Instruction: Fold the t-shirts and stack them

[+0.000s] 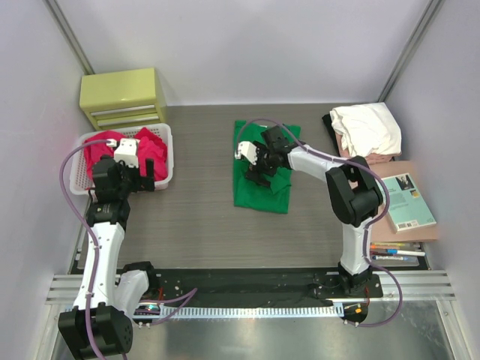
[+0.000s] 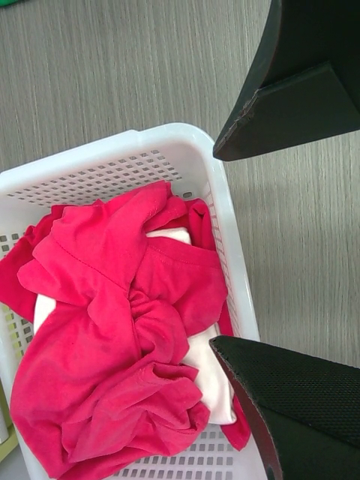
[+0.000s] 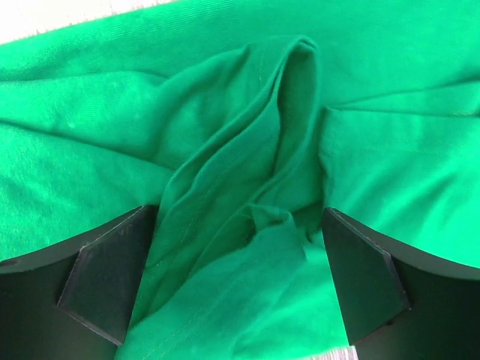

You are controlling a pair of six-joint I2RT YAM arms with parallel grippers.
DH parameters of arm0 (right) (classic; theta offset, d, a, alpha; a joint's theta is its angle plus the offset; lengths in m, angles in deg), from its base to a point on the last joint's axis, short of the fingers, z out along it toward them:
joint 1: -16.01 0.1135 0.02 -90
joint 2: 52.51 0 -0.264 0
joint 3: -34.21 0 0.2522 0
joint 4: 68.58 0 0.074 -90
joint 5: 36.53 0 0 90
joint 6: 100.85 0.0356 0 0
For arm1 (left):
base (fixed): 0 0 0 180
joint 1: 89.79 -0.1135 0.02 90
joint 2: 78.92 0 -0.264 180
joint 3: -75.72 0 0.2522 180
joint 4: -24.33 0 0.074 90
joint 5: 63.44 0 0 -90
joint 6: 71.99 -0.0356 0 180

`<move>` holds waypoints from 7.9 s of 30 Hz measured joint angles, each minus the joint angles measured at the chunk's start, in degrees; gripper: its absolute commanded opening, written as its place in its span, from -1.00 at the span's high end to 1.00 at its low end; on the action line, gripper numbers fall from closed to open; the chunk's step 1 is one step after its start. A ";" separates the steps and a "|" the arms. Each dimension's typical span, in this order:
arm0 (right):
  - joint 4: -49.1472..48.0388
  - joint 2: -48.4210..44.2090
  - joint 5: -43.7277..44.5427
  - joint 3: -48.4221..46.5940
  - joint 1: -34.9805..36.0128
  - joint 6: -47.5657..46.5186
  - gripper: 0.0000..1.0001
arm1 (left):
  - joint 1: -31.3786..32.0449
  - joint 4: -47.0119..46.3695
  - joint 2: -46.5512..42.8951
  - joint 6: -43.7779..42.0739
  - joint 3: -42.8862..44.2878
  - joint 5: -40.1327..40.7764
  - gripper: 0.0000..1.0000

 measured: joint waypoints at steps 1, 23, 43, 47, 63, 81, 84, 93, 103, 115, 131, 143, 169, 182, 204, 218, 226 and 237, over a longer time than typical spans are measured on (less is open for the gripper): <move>-0.42 -0.61 0.35 0.37 0.00 0.28 -0.99 | 0.00 0.02 0.00 0.00 0.00 -0.07 -0.99; 5.46 -56.78 1.77 34.47 -0.28 15.58 0.98 | 0.00 0.87 0.15 0.09 -0.79 -2.16 -1.00; 3.85 -30.64 -0.13 26.05 -0.15 18.16 0.98 | 0.00 1.01 0.46 0.26 -0.81 -2.89 -1.00; 3.08 -25.11 -0.17 21.18 -0.04 17.94 0.98 | 0.00 1.03 0.48 0.26 -0.81 -2.95 -0.99; 2.64 -16.55 1.05 15.82 7.67 16.61 0.98 | 0.00 1.03 0.55 0.24 -0.81 -2.95 -1.00; -0.63 -9.31 9.53 7.37 0.59 14.88 0.98 | 0.00 1.25 1.01 0.22 -0.81 -3.06 -1.00; -0.68 -10.62 10.34 7.41 1.16 15.08 0.98 | 0.00 1.27 1.01 0.22 -0.81 -3.17 -1.00; -8.02 -12.37 23.12 10.49 1.62 14.82 0.98 | 0.00 1.27 1.01 0.22 -0.81 -3.19 -1.00; -2.60 -13.22 18.64 8.72 1.75 14.64 0.98 | 0.00 1.29 1.01 0.22 -0.81 -3.21 -1.00; 1.44 -21.77 20.15 13.07 2.56 15.39 -0.26 | 0.00 1.31 1.03 0.22 -0.81 -3.26 -1.00; 3.58 -19.56 20.41 16.55 3.76 16.90 -0.12 | 0.00 1.44 1.62 0.22 -0.81 -3.43 -0.99; 2.12 -15.56 21.38 15.02 5.35 17.14 0.98 | 0.00 1.46 1.62 0.22 -0.81 -3.52 -0.99; -0.94 -13.75 27.02 10.95 5.81 14.91 -0.18 | 0.00 1.60 1.62 0.20 -0.81 -3.82 -1.00; -2.84 -9.99 27.54 10.23 5.14 14.73 0.98 | 0.00 1.68 1.60 0.17 -0.81 -3.93 -1.00; -9.81 -1.57 35.01 -0.96 -0.98 10.14 0.56 | 0.00 2.12 1.62 -0.09 -0.81 -4.70 -0.99; -13.16 -3.87 38.58 5.27 -3.52 13.07 -0.76 | 0.00 2.25 1.86 -0.61 -0.81 -5.20 -1.00; -13.84 -19.47 39.74 11.74 -1.84 16.44 0.98 | 0.00 2.51 2.05 -0.79 -0.81 -5.53 -1.00; -4.00 -25.77 21.92 15.30 1.09 26.43 0.98 | 0.00 2.54 2.27 -0.81 -0.81 -5.73 -0.99</move>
